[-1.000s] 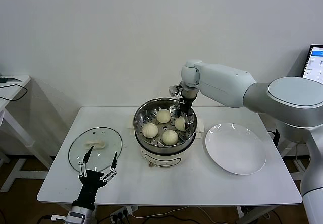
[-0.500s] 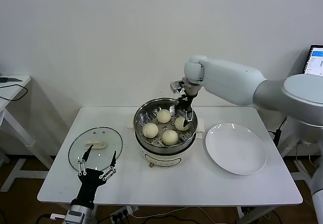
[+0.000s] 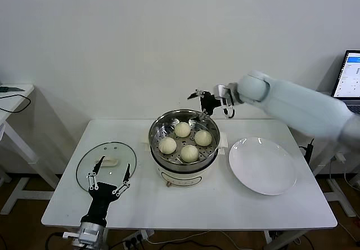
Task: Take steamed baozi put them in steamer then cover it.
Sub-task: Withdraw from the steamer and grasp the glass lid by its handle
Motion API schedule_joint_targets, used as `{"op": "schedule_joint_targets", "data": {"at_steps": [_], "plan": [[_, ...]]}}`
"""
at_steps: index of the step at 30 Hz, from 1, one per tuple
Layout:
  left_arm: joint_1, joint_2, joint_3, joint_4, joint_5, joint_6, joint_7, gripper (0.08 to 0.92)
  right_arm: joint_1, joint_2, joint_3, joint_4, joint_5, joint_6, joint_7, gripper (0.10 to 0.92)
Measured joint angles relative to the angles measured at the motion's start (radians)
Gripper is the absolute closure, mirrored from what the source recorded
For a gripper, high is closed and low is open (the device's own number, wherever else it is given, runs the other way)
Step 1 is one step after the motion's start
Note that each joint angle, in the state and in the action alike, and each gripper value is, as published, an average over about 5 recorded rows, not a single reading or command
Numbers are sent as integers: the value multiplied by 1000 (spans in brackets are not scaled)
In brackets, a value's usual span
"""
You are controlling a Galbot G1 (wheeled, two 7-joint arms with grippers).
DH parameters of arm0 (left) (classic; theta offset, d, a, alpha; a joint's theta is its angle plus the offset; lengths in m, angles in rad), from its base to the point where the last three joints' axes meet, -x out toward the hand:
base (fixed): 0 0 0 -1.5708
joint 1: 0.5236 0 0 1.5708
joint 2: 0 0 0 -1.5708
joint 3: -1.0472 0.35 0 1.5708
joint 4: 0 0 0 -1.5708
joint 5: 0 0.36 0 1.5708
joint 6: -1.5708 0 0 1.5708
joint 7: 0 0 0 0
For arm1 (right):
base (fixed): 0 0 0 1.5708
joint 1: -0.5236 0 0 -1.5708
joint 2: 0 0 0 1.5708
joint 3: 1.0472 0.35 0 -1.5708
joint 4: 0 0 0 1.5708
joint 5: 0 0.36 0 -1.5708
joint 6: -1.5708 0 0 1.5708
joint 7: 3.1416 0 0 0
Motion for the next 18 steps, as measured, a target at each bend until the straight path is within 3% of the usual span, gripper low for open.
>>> {"op": "schedule_joint_targets", "data": {"at_steps": [8,18], "plan": [[-57,5,9,43,148,24,-50,177,-416,-65,465,93,-41,95,442,203],[-151,39,-13,177,432,69,-65,177,-939,14,1022,165,-88,183,671,203]]}}
